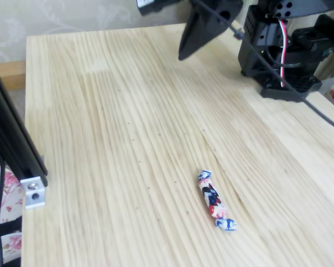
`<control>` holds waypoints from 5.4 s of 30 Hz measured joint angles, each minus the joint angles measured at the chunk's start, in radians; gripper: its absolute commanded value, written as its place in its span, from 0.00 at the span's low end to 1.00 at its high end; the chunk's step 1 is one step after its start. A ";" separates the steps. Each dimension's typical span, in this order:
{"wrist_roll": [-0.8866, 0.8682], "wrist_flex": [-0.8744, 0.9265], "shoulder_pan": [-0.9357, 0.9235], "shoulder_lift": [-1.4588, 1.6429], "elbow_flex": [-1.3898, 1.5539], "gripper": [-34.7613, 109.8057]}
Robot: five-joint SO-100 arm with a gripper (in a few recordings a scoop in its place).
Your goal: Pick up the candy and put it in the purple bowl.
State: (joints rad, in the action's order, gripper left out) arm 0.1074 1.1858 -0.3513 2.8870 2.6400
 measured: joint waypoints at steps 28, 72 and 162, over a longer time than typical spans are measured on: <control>0.377 -0.127 0.287 -0.532 -0.439 0.24; 0.500 0.135 0.992 -1.230 -0.994 0.37; 0.199 0.054 1.081 -1.071 -0.861 0.24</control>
State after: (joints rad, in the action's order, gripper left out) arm 0.3068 1.2395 0.7302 1.8162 1.7794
